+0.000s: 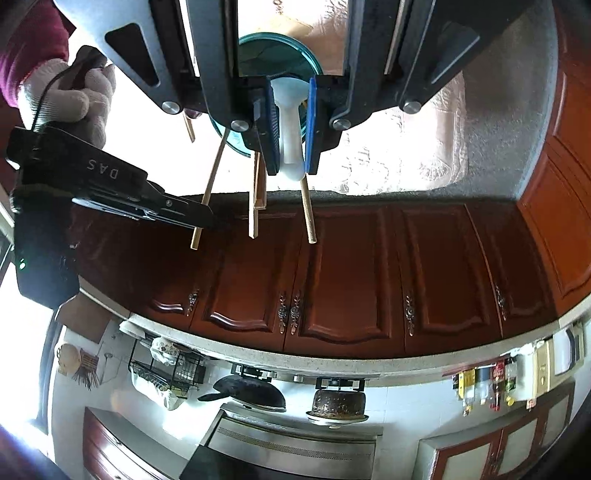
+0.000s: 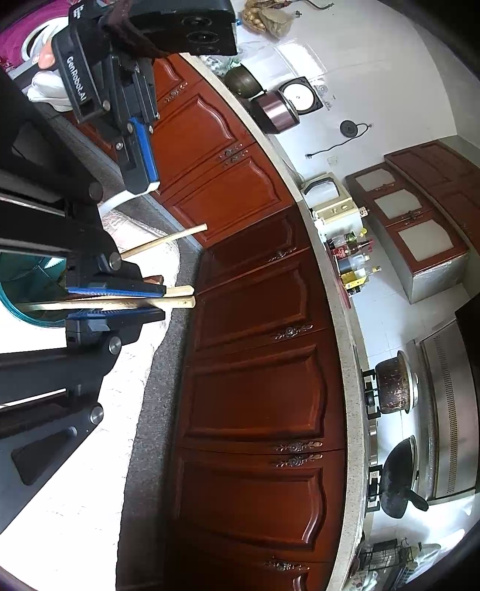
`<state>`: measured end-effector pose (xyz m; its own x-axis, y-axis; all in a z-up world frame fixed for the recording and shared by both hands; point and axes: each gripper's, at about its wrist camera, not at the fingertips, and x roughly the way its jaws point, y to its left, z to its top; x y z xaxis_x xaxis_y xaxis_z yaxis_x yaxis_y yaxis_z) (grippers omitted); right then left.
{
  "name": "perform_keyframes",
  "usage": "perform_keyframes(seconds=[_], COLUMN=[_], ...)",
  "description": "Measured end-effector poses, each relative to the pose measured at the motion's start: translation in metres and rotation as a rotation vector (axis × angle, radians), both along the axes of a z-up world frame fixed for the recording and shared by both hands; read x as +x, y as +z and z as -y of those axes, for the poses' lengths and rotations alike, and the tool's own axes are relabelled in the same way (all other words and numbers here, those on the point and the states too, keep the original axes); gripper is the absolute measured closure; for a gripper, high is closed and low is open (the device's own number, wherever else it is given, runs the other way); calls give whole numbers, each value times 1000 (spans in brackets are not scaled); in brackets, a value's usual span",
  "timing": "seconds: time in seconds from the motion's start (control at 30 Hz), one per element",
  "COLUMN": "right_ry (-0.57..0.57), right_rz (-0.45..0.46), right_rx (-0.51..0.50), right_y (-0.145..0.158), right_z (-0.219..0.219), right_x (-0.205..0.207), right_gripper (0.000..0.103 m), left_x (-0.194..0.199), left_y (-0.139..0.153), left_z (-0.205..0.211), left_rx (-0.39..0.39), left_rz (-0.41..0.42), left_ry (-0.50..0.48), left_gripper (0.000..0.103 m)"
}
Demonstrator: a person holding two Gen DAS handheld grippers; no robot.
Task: Organize utensils
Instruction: 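Lower the spoon and chopstick into the cup and open both tools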
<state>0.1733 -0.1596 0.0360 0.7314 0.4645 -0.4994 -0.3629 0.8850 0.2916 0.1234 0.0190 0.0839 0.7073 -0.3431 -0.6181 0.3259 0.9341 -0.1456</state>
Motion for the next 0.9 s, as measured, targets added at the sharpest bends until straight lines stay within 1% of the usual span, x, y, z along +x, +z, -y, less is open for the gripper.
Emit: perform_keyframes(seconds=[0.13, 0.27, 0.33, 0.4, 0.57, 0.67, 0.73, 0.8, 0.83, 0.87, 0.9], right_ry=[-5, -4, 2, 5, 1, -7, -21, -25, -25, -25, -26], right_rz=[-1, -1, -3, -11, -56, -72, -89, -108, -117, -118, -115], right_rx=[5, 18, 15, 11, 1, 7, 18, 26, 27, 26, 24], right_y=[1, 3, 3, 1, -10, -15, -18, -21, -22, -22, -23], right_z=[3, 4, 2, 1, -1, 0, 2, 4, 5, 6, 7], right_x=[0, 0, 0, 1, 8, 13, 17, 19, 20, 21, 19], right_gripper=[96, 96, 96, 96, 96, 96, 92, 91, 86, 77, 74], left_x=[-6, -15, -20, -22, -23, -20, -17, -16, -16, -14, -13], left_y=[9, 16, 14, 7, -20, -36, -46, -54, -58, -61, -63], left_z=[-5, -2, 3, 9, 22, 26, 26, 25, 24, 24, 24], left_rx=[-31, -36, -32, -28, 11, 33, 28, 28, 28, 28, 28], left_rz=[-22, -12, -7, -24, -79, -98, -123, -134, -142, -151, -159], left_ry=[28, 53, 58, 56, 65, 83, 95, 111, 116, 121, 125], left_gripper=[89, 89, 89, 89, 89, 89, 89, 89, 89, 89, 89])
